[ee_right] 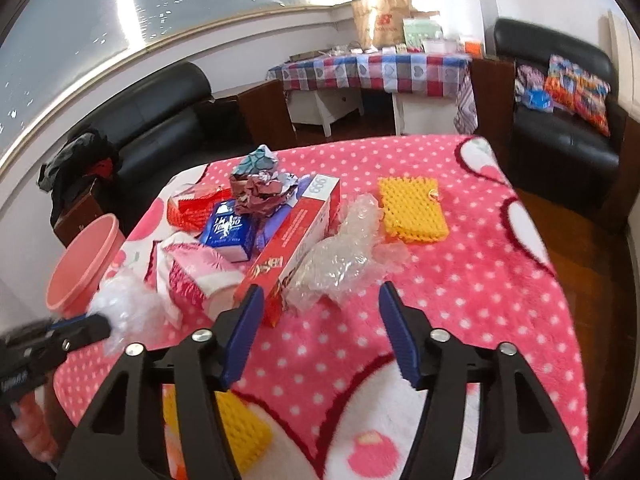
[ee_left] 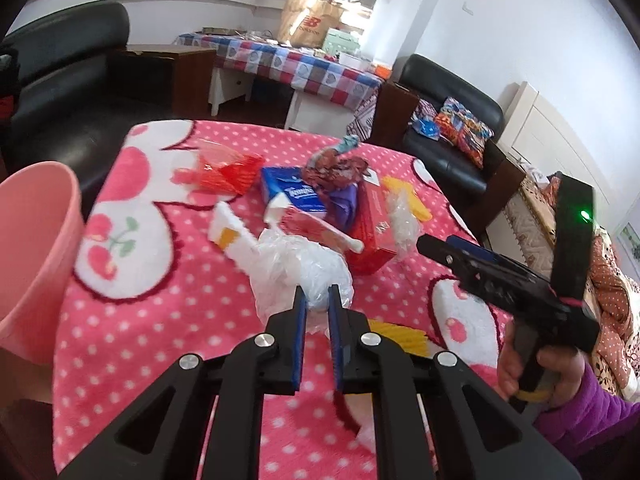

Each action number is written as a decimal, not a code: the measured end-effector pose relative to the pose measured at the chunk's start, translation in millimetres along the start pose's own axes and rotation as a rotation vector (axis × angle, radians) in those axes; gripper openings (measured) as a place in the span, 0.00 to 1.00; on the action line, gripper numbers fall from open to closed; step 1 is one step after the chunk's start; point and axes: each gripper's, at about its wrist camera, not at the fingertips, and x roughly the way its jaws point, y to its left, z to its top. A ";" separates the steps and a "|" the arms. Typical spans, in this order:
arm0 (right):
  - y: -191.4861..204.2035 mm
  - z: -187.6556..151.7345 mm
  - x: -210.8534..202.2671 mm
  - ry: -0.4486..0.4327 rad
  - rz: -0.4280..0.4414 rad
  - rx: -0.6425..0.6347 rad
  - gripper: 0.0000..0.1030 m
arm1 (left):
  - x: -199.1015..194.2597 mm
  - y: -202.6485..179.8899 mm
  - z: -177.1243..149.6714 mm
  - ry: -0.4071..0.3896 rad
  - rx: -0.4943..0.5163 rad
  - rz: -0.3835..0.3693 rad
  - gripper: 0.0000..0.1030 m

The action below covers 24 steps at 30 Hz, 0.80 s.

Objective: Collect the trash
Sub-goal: 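Grasp the white plastic bag with the left tool while the right tool grasps clear bubble wrap, then carry the white bag and bubble wrap with both tools over the pink bucket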

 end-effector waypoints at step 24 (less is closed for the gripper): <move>3.2 -1.0 -12.3 0.031 -0.017 0.068 0.08 | -30.9 22.4 -1.6 -0.068 -0.030 -0.001 0.09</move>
